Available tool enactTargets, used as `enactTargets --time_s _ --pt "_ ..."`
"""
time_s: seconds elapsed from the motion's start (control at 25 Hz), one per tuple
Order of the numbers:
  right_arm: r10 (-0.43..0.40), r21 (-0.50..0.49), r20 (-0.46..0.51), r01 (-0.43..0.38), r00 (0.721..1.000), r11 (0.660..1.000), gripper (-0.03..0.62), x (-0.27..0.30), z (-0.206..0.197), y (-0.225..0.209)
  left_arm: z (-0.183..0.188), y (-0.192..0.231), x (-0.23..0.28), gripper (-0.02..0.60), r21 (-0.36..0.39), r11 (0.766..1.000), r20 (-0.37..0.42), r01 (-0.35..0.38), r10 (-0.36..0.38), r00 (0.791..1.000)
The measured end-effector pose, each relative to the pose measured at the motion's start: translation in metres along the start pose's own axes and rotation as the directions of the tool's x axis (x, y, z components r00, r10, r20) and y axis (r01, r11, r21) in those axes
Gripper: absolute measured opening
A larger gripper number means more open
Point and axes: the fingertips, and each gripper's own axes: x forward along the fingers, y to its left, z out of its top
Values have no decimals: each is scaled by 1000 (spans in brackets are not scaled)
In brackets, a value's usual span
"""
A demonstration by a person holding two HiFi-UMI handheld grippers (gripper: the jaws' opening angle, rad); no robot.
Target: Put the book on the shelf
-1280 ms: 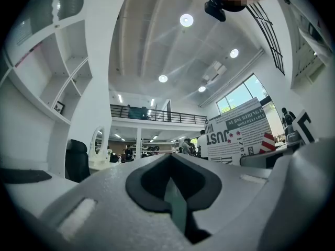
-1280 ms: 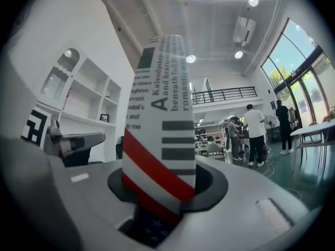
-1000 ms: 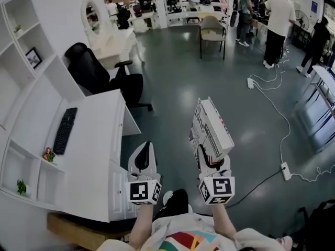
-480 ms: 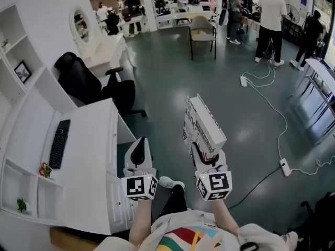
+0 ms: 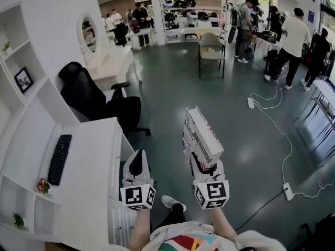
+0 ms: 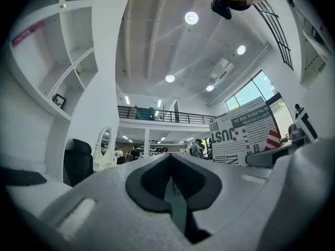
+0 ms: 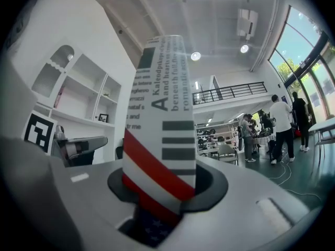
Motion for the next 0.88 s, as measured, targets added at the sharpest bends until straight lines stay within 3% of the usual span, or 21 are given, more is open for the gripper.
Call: enactTargets --time_s 0.28,0.52,0.68,0.88 --pt "57 -7 -24 -58 998 998 156 104 -6 7 -17 74 60 3 19 995 -29 -95 96 995" --pt "151 -3 -46 -151 987 988 156 194 -14 31 -34 148 94 3 32 977 -56 -210 211 976" --pt "251 -3 -49 -251 967 968 156 253 -16 65 -36 202 104 3 52 950 -47 -307 309 950" --pt "395 -10 -49 -396 917 918 156 312 -20 118 -36 263 96 3 79 893 -23 -443 446 895"
